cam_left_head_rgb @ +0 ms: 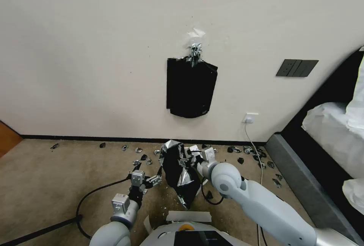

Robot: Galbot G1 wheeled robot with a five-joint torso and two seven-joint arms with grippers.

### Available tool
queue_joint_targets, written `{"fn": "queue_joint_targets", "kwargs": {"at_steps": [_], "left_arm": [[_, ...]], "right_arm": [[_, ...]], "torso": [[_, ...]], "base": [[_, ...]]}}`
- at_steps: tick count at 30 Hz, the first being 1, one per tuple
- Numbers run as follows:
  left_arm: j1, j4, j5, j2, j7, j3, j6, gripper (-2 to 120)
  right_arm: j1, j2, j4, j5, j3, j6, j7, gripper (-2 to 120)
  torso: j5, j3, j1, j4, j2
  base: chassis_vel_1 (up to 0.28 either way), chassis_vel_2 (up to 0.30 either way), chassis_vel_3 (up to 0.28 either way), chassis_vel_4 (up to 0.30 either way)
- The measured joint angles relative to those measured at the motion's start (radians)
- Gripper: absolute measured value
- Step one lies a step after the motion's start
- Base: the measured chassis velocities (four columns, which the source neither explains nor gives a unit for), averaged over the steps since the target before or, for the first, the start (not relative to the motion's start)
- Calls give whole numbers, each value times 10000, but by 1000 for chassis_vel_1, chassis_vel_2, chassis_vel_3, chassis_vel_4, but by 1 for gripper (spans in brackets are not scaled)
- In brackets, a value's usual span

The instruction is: Place a trash bag onto the trash bin.

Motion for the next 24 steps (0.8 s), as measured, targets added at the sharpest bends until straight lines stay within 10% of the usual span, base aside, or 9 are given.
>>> {"fn": "queue_joint_targets", "kwargs": {"at_steps": [9,24], "left_arm": [[-2272,783,-2315,-195,-2622,1449,1601,100],[-5512,3240,-2967,-2064,-5792,4025,2155,100]], "right_arm": [[101,-429,-2,-267,-17,249,-327,2],[-247,-758,146,-331,302,287,-562,0]], "torso": [[0,0,0,-2,0],[2,0,0,-2,0]], "base": [[0,0,0,0],[0,0,0,0]]}}
